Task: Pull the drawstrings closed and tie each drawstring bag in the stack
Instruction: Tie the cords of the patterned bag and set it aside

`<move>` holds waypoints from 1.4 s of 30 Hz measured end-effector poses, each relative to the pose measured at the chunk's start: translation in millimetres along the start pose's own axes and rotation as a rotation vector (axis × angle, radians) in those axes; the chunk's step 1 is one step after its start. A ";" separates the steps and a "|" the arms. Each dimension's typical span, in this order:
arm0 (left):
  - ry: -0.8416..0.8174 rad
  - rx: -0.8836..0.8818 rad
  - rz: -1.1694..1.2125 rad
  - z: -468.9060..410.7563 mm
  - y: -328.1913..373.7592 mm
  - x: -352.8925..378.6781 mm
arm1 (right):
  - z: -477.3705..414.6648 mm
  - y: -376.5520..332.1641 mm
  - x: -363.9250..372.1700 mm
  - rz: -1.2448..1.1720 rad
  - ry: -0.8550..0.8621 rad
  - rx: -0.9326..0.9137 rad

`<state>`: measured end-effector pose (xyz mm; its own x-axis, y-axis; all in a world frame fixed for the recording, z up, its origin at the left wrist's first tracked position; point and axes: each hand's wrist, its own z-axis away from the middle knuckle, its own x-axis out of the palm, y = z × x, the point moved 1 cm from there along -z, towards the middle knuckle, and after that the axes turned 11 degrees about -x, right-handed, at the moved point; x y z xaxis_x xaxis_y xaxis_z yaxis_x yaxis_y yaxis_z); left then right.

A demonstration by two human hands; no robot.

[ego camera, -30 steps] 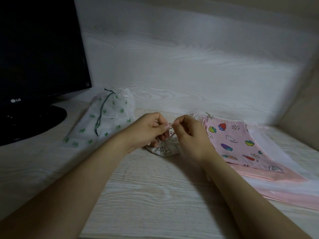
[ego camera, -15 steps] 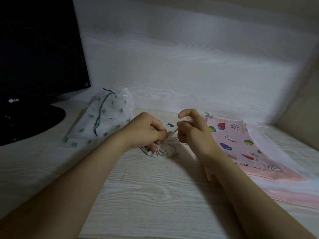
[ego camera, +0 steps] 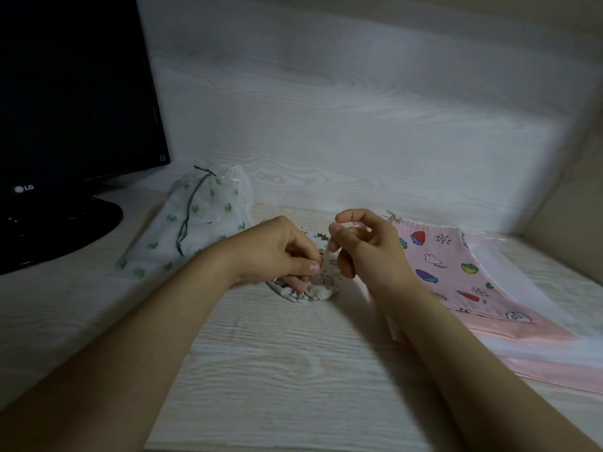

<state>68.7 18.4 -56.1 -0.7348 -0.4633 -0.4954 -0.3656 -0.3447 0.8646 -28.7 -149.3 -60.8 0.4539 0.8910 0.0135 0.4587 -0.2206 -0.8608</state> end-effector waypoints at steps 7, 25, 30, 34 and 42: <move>0.079 -0.028 0.031 -4.9 -0.4 4.2 | -0.9 -1.6 -5.8 -0.066 0.065 0.012; 0.195 -0.103 0.330 -13.0 -5.4 4.9 | 4.8 -2.2 2.1 0.856 -0.261 -0.544; 0.255 -0.150 0.309 -17.3 -3.3 6.4 | 2.6 0.7 4.1 0.955 -0.223 -0.621; 0.254 -0.184 0.296 -19.2 -2.7 4.0 | 4.0 0.9 8.0 1.031 -0.276 -0.682; 0.194 -0.206 0.286 -17.7 2.6 7.1 | 0.5 5.9 7.4 1.114 -0.374 -0.596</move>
<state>72.7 -0.2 -58.8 -0.6614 -0.7033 -0.2606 -0.0249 -0.3266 0.9448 -23.0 -143.8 -66.1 0.6119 0.1530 -0.7760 0.2869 -0.9572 0.0376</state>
